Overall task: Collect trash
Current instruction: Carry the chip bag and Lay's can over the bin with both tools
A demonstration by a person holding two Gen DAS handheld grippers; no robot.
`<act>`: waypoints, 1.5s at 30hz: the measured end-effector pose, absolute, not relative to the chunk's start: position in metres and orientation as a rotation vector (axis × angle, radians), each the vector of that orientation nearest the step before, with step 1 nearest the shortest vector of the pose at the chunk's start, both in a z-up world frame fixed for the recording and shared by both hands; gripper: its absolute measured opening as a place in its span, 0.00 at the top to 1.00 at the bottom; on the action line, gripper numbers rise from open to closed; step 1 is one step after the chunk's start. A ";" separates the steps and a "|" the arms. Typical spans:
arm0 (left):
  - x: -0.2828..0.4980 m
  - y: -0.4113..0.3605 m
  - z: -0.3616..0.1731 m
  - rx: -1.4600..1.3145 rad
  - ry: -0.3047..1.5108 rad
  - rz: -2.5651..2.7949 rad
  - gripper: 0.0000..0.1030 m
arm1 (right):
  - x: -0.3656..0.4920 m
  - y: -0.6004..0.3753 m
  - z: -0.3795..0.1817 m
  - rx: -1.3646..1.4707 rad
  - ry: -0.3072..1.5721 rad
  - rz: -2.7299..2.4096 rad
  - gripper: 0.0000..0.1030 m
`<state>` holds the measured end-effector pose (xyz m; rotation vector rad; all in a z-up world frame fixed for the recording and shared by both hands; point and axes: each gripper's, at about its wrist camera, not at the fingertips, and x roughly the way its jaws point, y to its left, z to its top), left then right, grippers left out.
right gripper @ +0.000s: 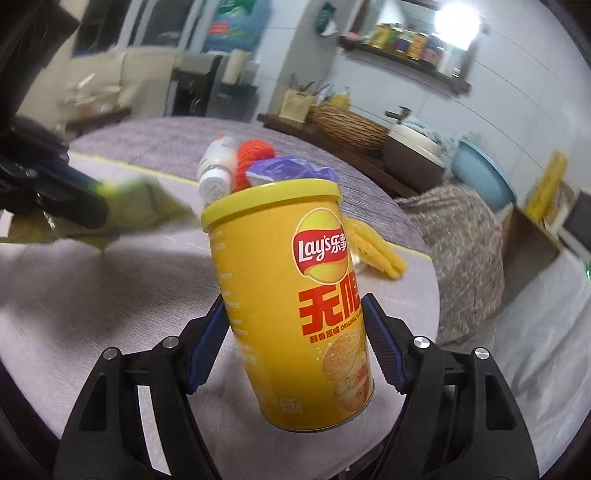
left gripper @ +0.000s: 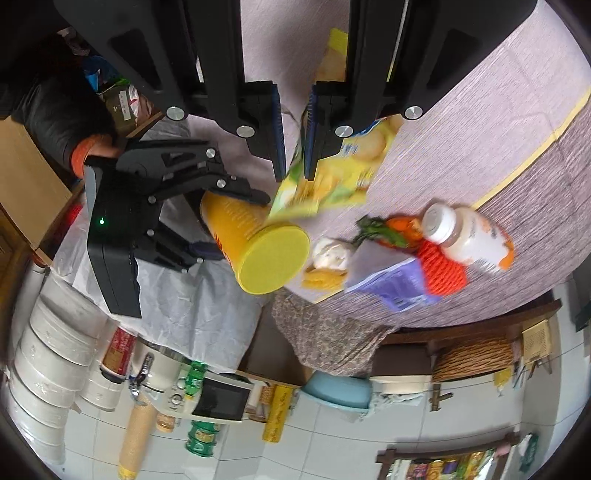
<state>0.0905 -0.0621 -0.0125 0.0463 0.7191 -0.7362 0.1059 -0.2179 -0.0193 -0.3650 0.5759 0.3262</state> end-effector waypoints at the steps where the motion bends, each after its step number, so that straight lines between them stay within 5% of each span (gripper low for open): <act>1: 0.091 -0.069 -0.010 0.053 0.712 -0.748 0.89 | 0.101 -0.228 -0.018 -0.322 0.564 0.301 0.31; 11: 0.098 -0.126 0.010 0.127 0.667 -0.840 0.88 | 0.080 -0.304 -0.022 -0.111 0.561 0.098 0.31; 13: 0.093 -0.123 0.007 0.175 0.674 -0.801 0.54 | 0.078 -0.306 -0.025 -0.109 0.562 0.093 0.31; 14: 0.090 -0.122 0.004 0.203 0.682 -0.780 0.19 | 0.077 -0.307 -0.026 -0.105 0.557 0.088 0.31; 15: 0.086 -0.120 -0.001 0.221 0.687 -0.761 0.10 | 0.076 -0.308 -0.026 -0.099 0.555 0.088 0.30; 25: 0.092 -0.130 -0.077 0.348 0.915 -0.672 0.20 | 0.070 -0.298 -0.025 -0.109 0.547 0.106 0.31; 26: 0.091 -0.131 -0.079 0.347 0.918 -0.680 0.29 | 0.070 -0.297 -0.026 -0.111 0.546 0.103 0.30; 27: 0.092 -0.131 -0.083 0.347 0.929 -0.682 0.51 | 0.070 -0.298 -0.026 -0.112 0.546 0.101 0.31; 33: 0.102 -0.122 -0.078 0.296 0.917 -0.646 0.92 | 0.069 -0.304 -0.027 -0.091 0.549 0.088 0.30; 45: 0.099 -0.126 -0.033 0.192 0.785 -0.708 0.97 | 0.061 -0.312 -0.022 -0.052 0.523 0.057 0.30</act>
